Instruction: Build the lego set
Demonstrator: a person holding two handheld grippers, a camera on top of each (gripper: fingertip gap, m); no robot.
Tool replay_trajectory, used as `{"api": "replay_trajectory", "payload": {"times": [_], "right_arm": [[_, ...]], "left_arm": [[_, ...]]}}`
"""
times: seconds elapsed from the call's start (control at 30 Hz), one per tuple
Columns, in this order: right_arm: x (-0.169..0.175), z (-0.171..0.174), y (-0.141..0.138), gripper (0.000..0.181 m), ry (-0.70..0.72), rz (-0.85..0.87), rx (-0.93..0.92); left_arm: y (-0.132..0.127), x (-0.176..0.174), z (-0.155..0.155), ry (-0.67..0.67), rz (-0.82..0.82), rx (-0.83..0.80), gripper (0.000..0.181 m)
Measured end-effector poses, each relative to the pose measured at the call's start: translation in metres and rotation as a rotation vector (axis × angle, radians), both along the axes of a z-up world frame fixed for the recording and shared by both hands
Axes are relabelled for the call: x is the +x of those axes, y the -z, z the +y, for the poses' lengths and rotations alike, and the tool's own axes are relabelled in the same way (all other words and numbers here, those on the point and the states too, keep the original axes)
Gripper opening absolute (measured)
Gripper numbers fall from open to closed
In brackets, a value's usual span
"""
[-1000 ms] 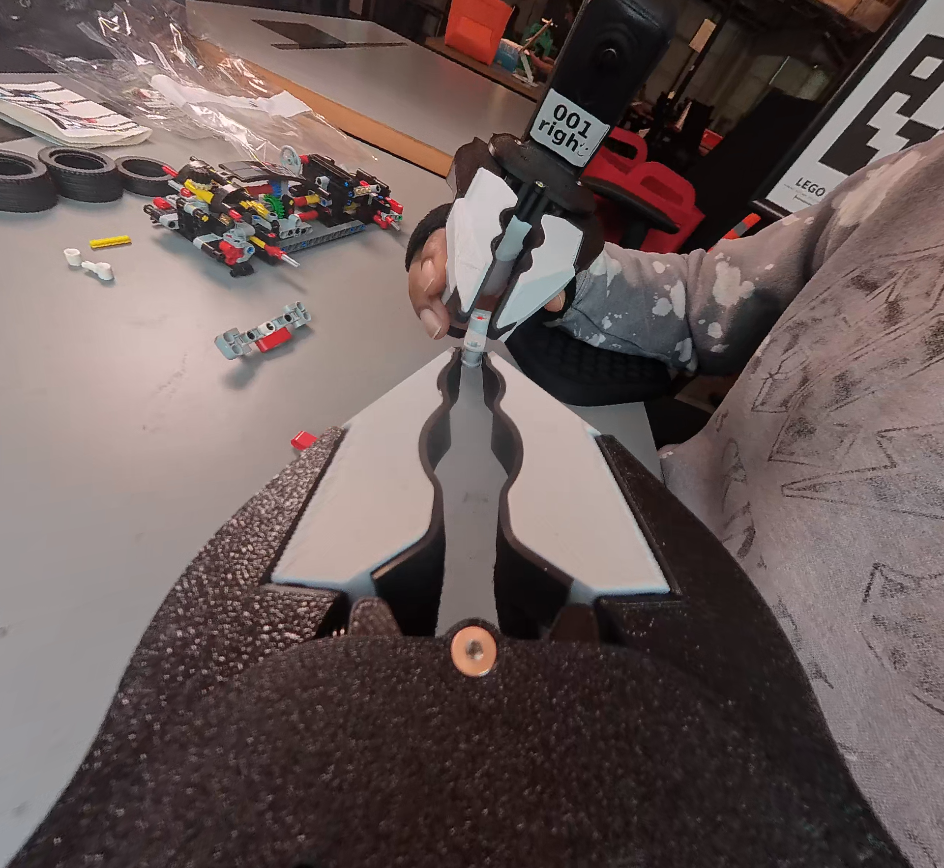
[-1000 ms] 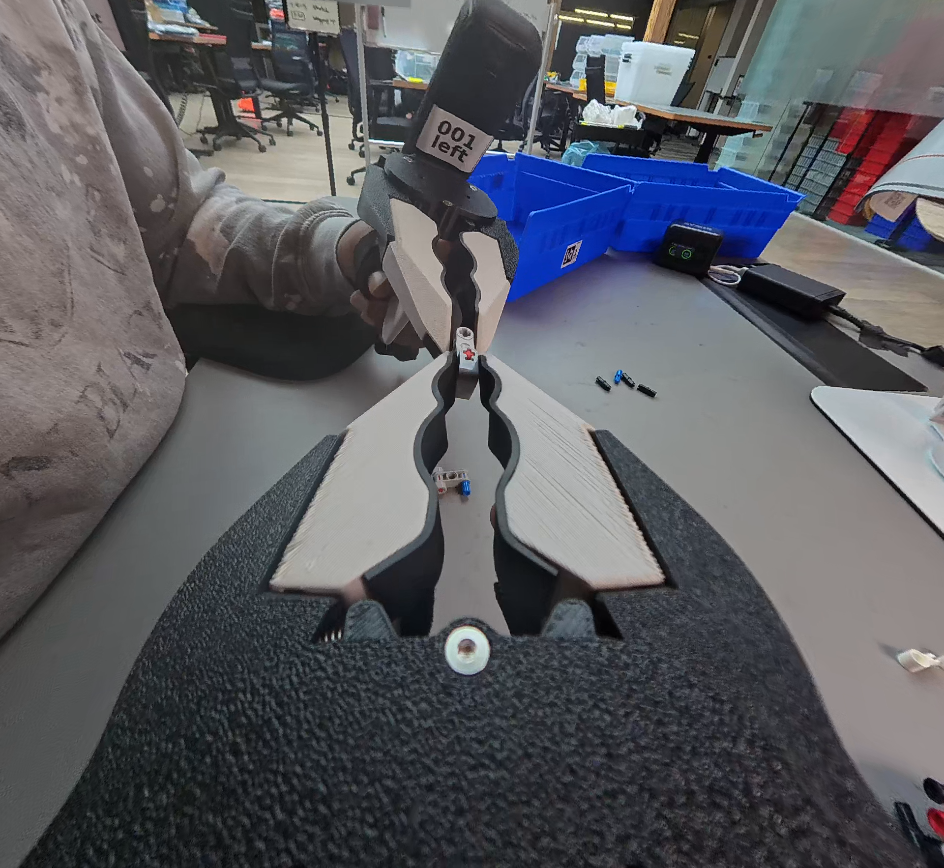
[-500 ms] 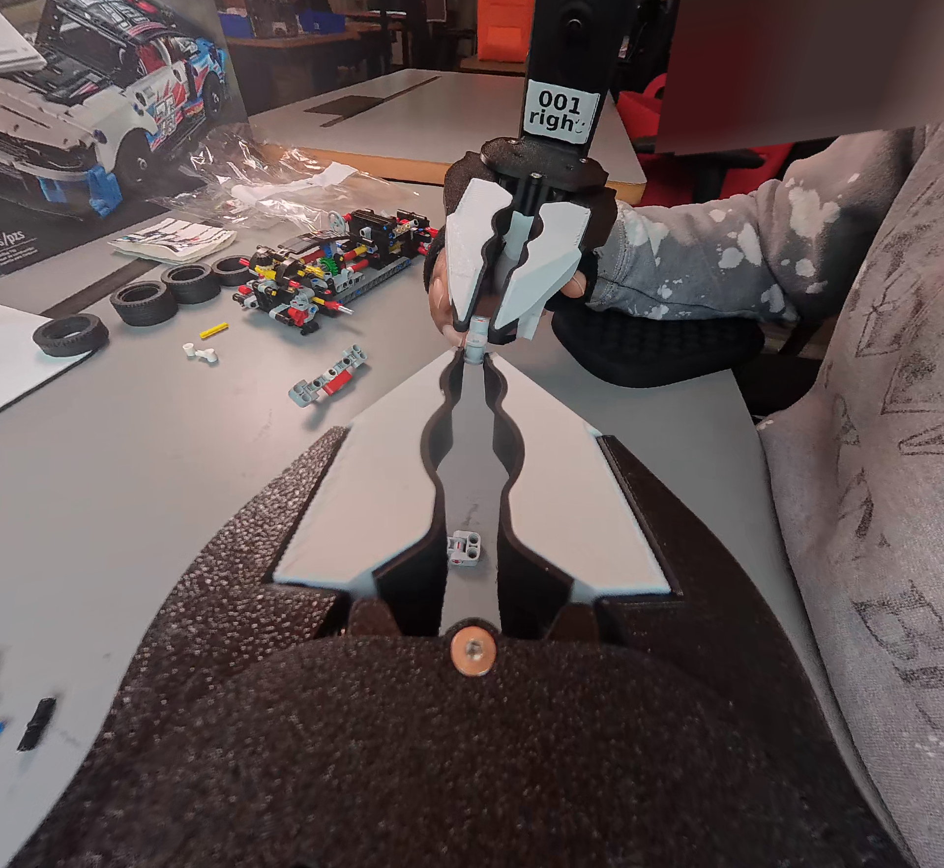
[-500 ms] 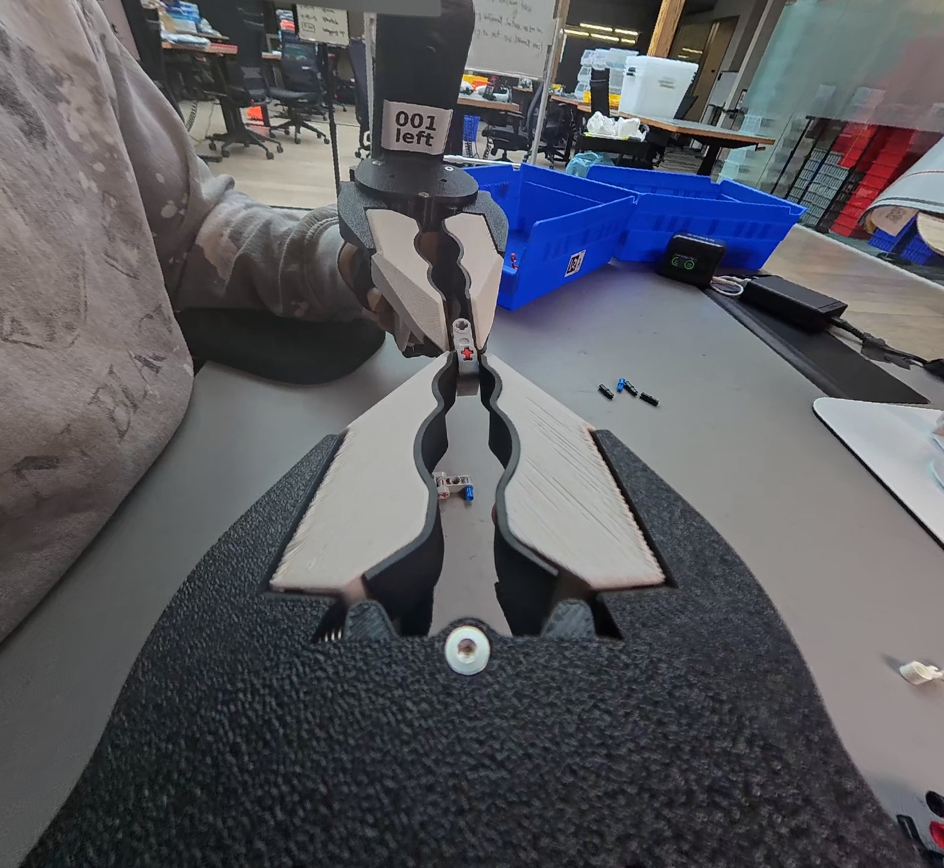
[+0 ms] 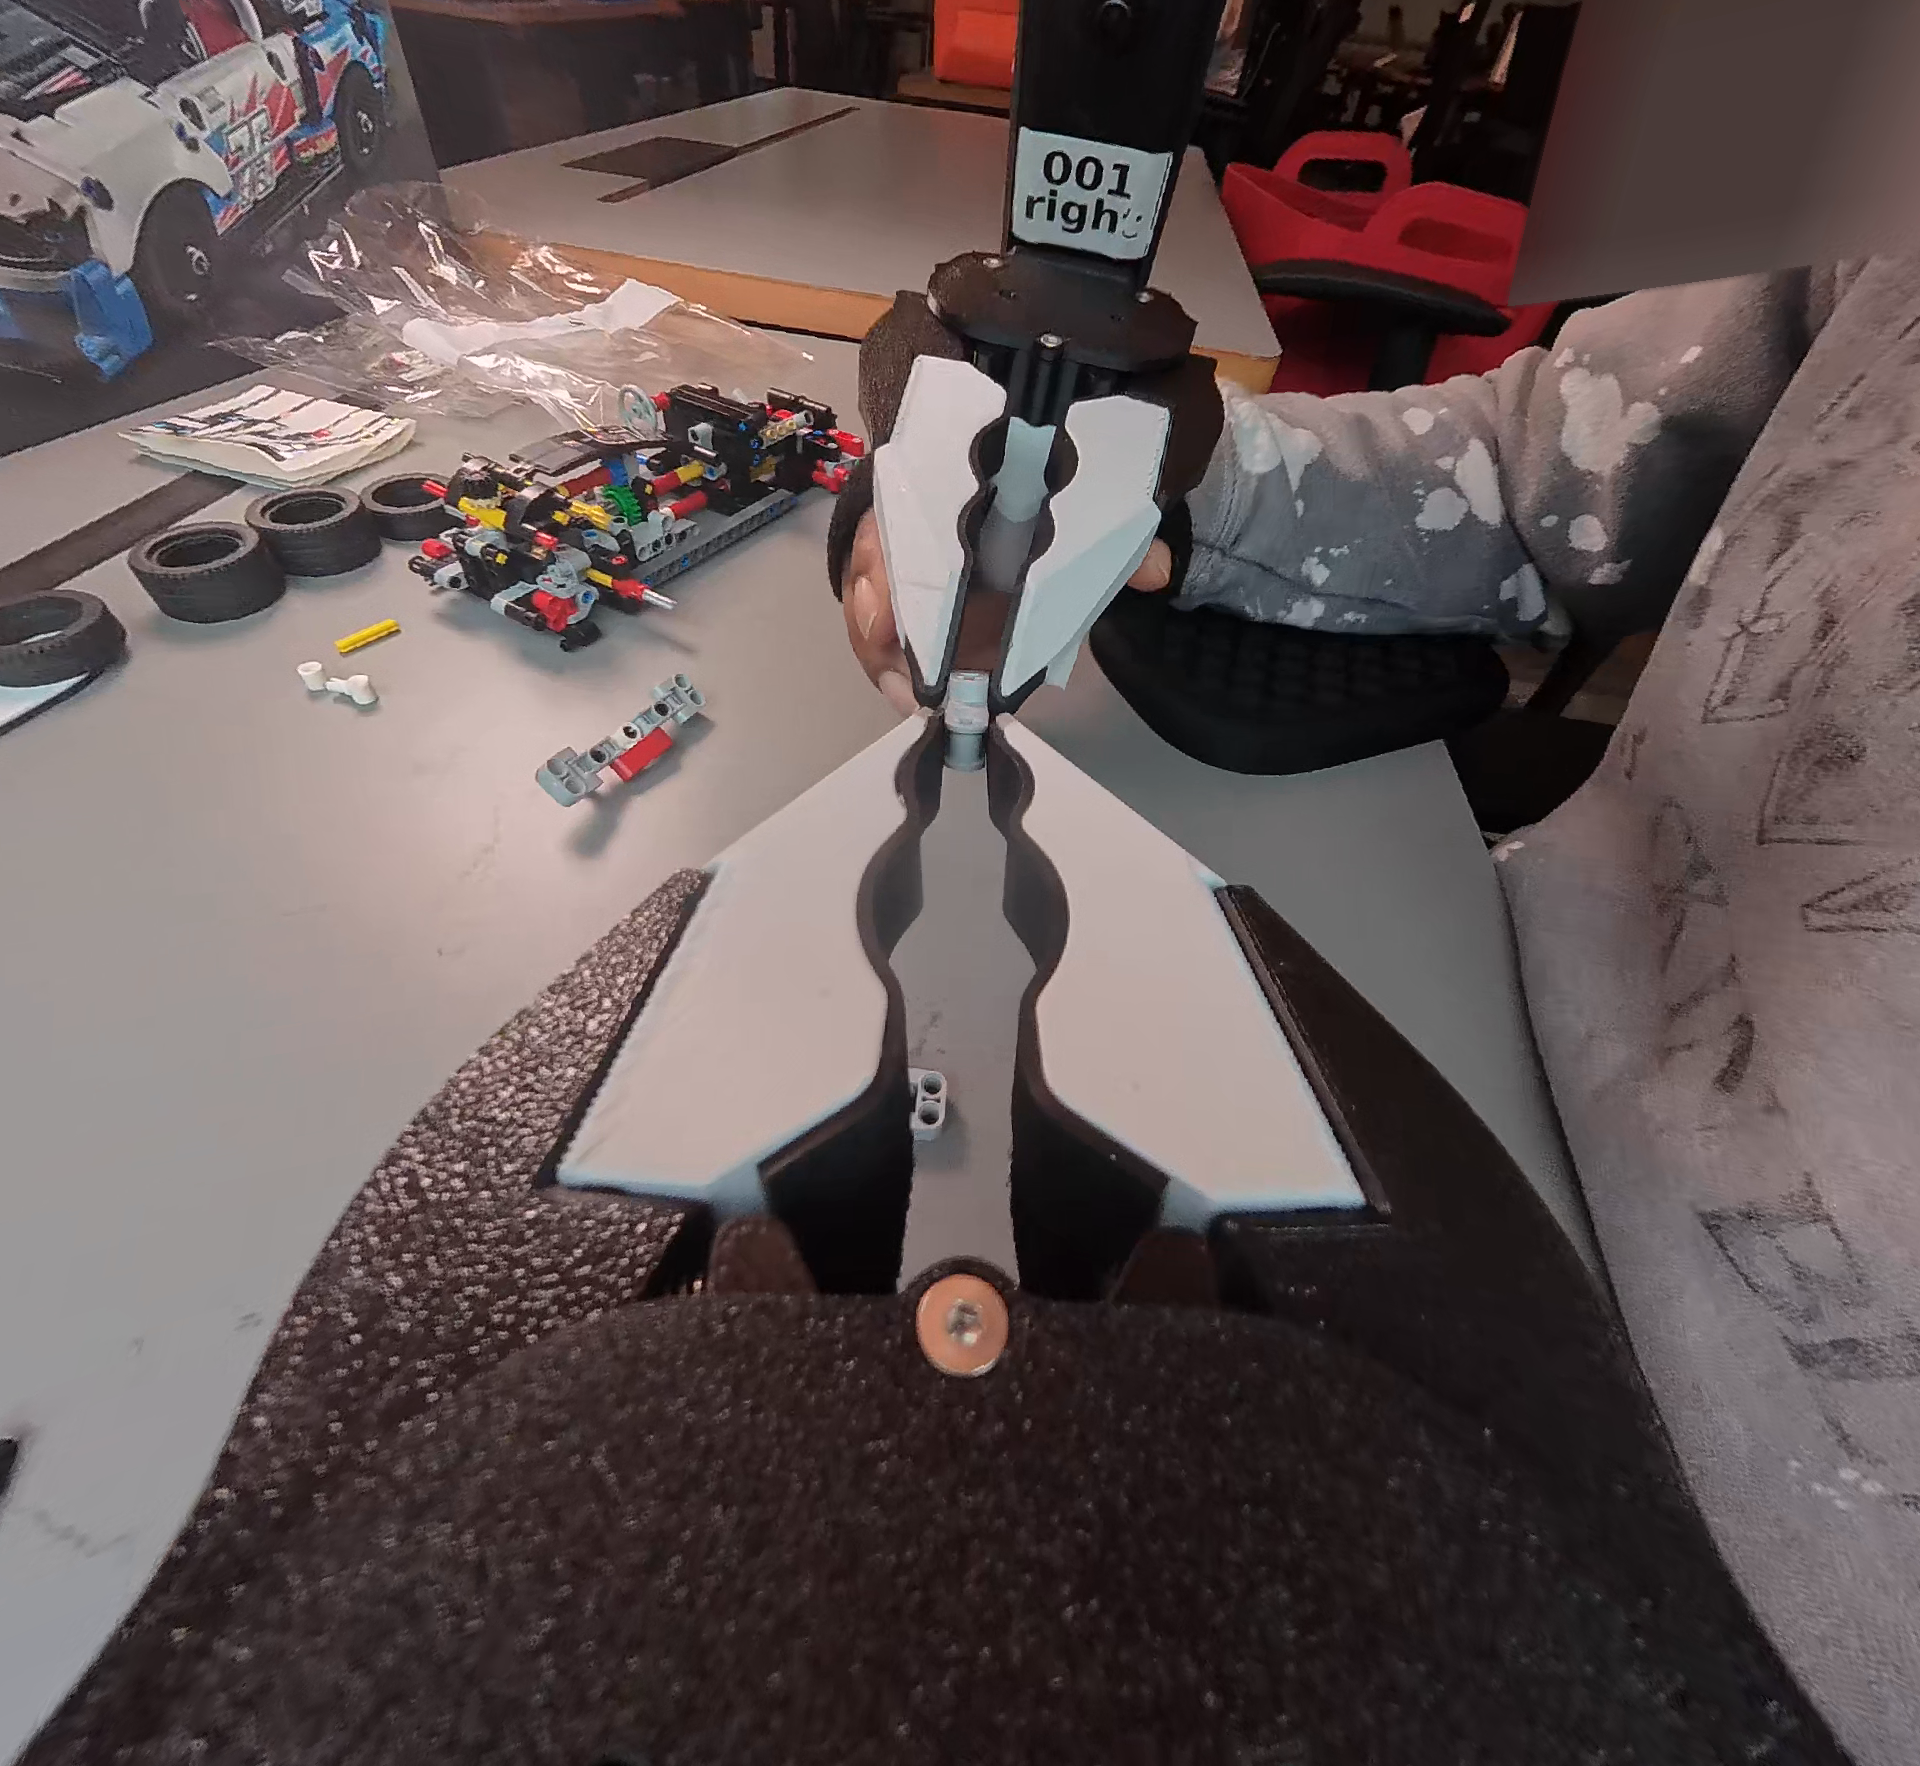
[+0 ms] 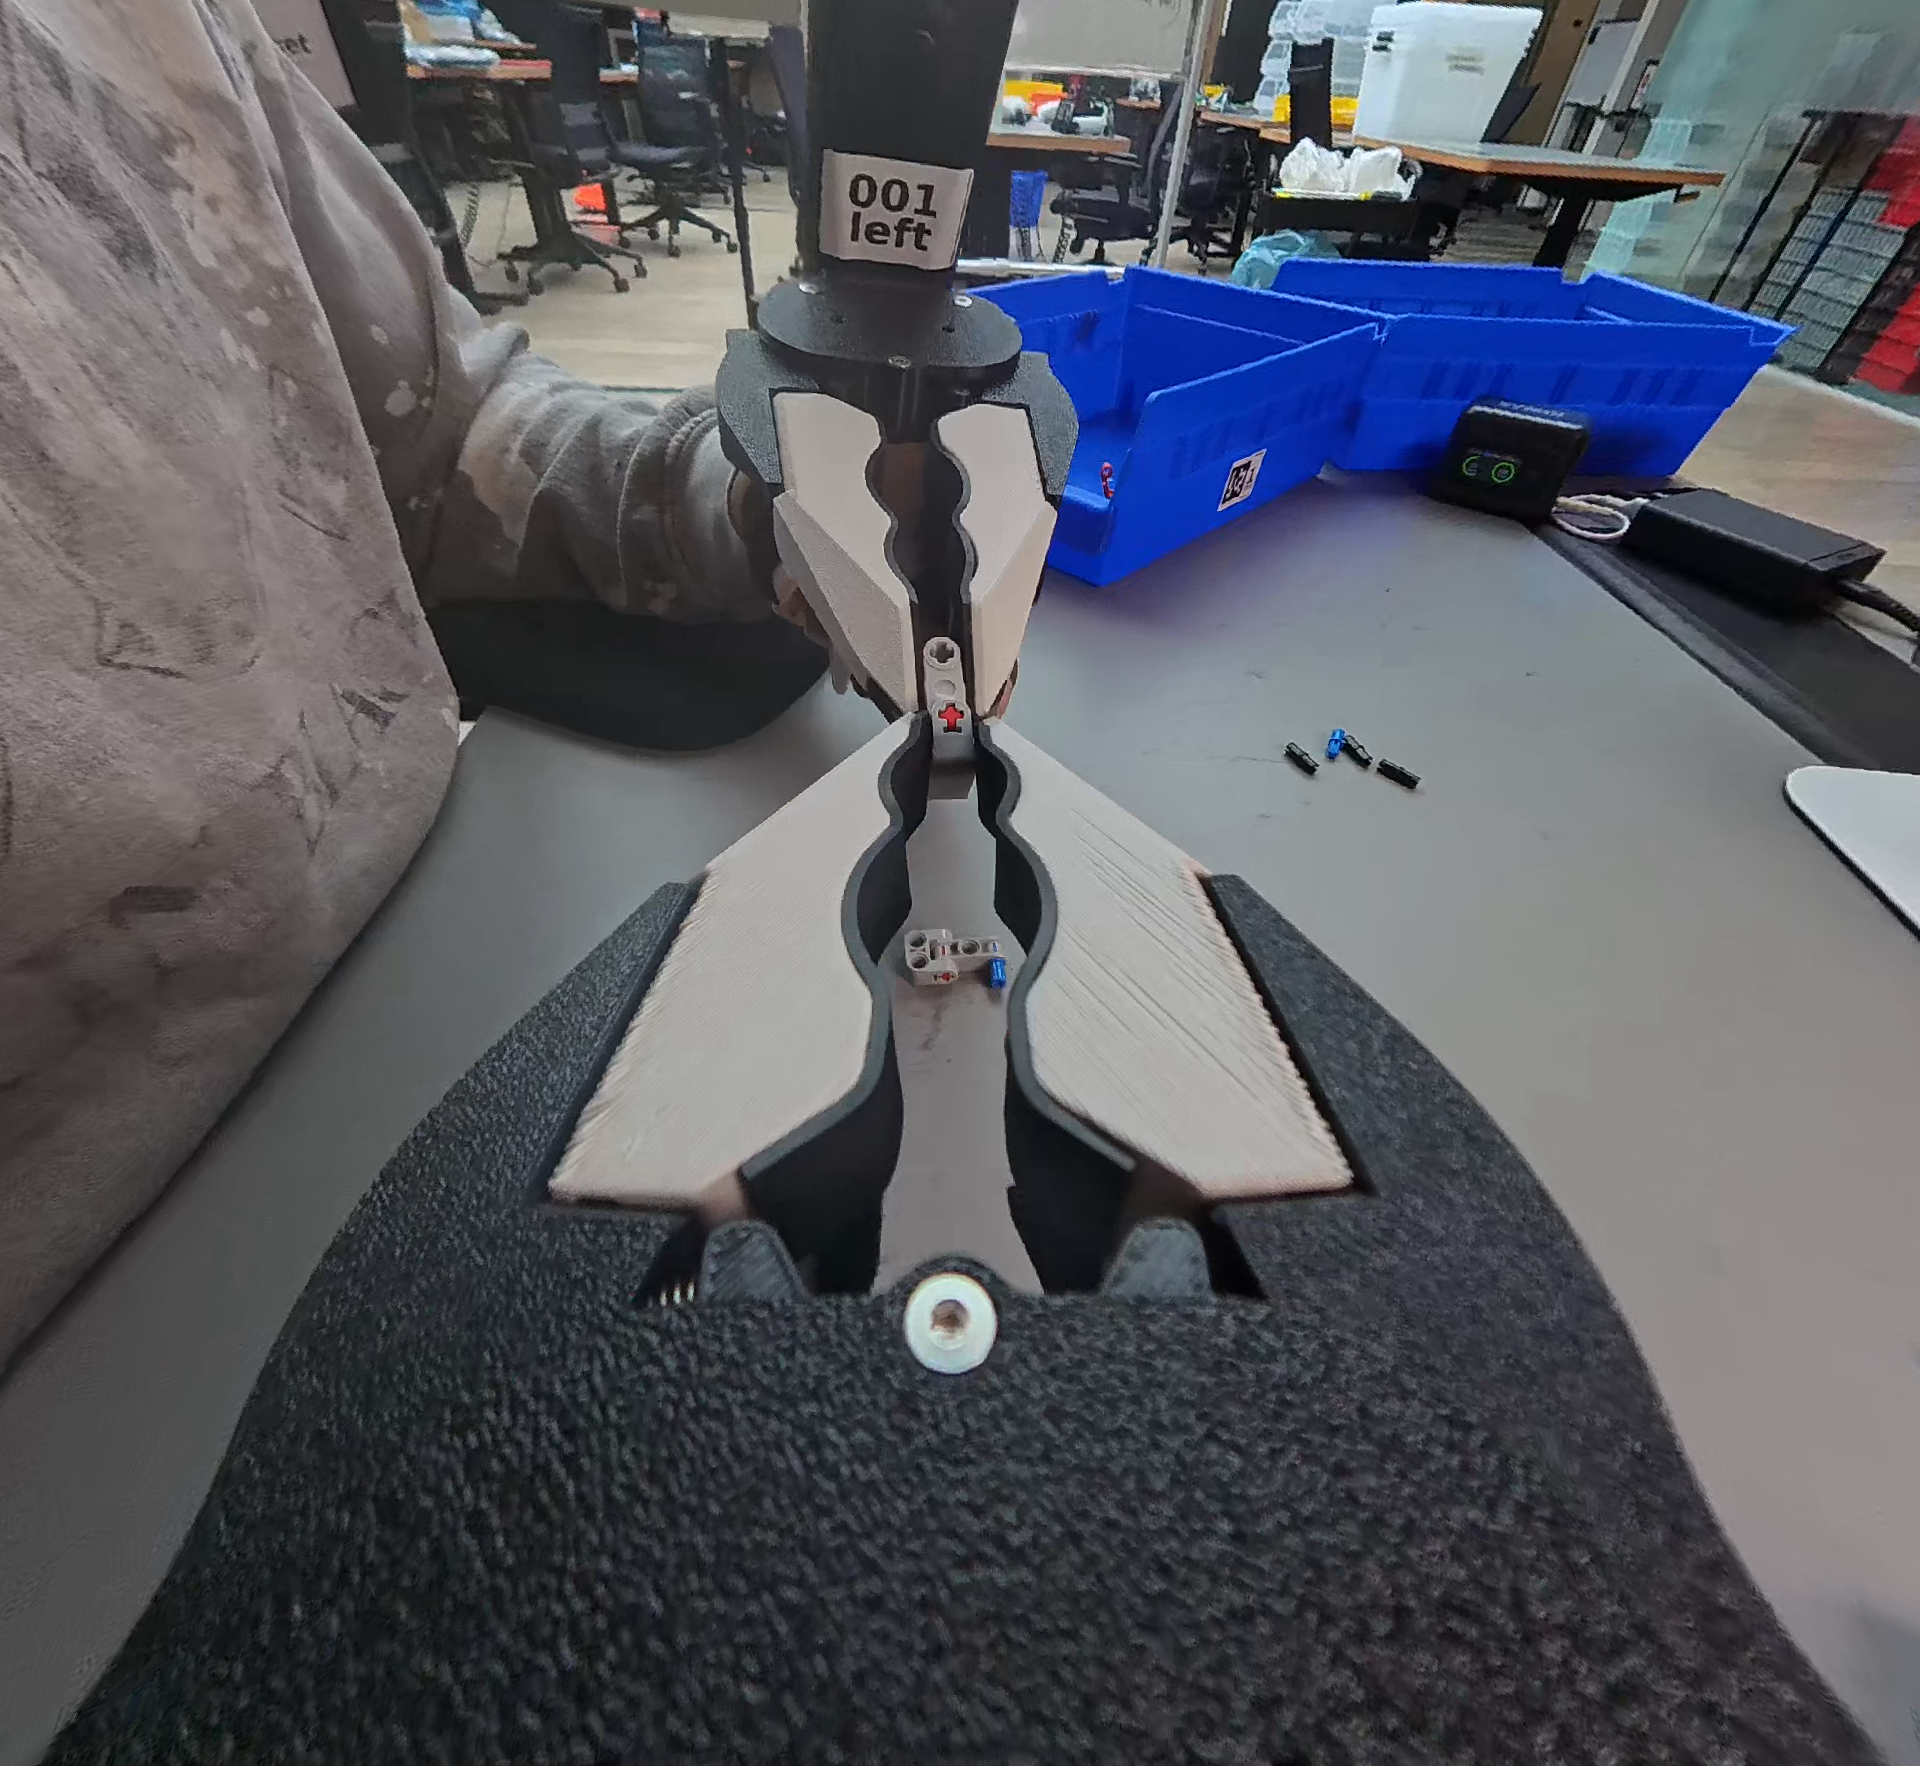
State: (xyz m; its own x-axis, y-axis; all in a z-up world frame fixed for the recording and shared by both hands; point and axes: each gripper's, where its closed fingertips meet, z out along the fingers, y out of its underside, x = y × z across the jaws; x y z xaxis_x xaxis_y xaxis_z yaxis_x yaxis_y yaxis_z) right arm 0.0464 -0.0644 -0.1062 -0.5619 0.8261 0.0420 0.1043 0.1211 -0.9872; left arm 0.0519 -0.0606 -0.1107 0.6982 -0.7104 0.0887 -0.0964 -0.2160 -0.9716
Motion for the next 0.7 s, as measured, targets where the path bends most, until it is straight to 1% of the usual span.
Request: {"api": "replay_trajectory", "payload": {"times": [0.03, 0.07, 0.1, 0.13, 0.17, 0.2, 0.27, 0.3, 0.33, 0.37, 0.47, 0.5, 0.6, 0.7], "right_arm": [[-0.001, 0.005, 0.002, 0.007, -0.008, -0.032, 0.039], [-0.003, 0.017, 0.002, 0.015, 0.009, -0.060, 0.102], [-0.009, 0.040, -0.003, 0.008, 0.066, -0.077, 0.167], [-0.016, 0.068, -0.011, 0.007, 0.122, -0.103, 0.221], [-0.024, 0.099, -0.013, 0.007, 0.173, -0.173, 0.273], [-0.031, 0.132, -0.009, 0.008, 0.217, -0.271, 0.335], [-0.044, 0.204, 0.012, 0.011, 0.326, -0.465, 0.508], [-0.044, 0.234, 0.030, 0.012, 0.342, -0.593, 0.594], [-0.044, 0.256, 0.047, 0.013, 0.346, -0.700, 0.653], [-0.045, 0.269, 0.062, 0.015, 0.331, -0.778, 0.676], [-0.044, 0.285, 0.099, 0.018, 0.268, -0.963, 0.704], [-0.046, 0.288, 0.104, 0.014, 0.264, -0.992, 0.708], [-0.048, 0.277, 0.109, 0.019, 0.212, -1.075, 0.600], [-0.046, 0.276, 0.114, 0.020, 0.187, -1.136, 0.615]], "left_arm": [[0.002, -0.003, 0.003, -0.026, 0.022, -0.001, 0.006], [0.004, -0.008, 0.007, -0.058, 0.042, -0.003, 0.006], [0.006, -0.013, 0.009, -0.077, 0.050, -0.012, 0.006], [0.009, -0.018, 0.012, -0.098, 0.052, -0.029, 0.006], [0.011, -0.024, 0.015, -0.125, 0.054, -0.043, 0.006], [0.014, -0.029, 0.017, -0.147, 0.057, -0.055, 0.006], [0.018, -0.037, 0.021, -0.190, 0.063, -0.066, 0.006], [0.019, -0.040, 0.023, -0.204, 0.069, -0.069, 0.006], [0.020, -0.043, 0.024, -0.217, 0.078, -0.068, 0.006], [0.021, -0.045, 0.024, -0.230, 0.088, -0.065, 0.006], [0.027, -0.052, 0.026, -0.265, 0.133, -0.078, 0.006], [0.033, -0.056, 0.027, -0.277, 0.156, -0.095, 0.006], [0.047, -0.067, 0.030, -0.311, 0.202, -0.152, 0.006], [0.059, -0.069, 0.029, -0.294, 0.182, -0.228, 0.006]]}}
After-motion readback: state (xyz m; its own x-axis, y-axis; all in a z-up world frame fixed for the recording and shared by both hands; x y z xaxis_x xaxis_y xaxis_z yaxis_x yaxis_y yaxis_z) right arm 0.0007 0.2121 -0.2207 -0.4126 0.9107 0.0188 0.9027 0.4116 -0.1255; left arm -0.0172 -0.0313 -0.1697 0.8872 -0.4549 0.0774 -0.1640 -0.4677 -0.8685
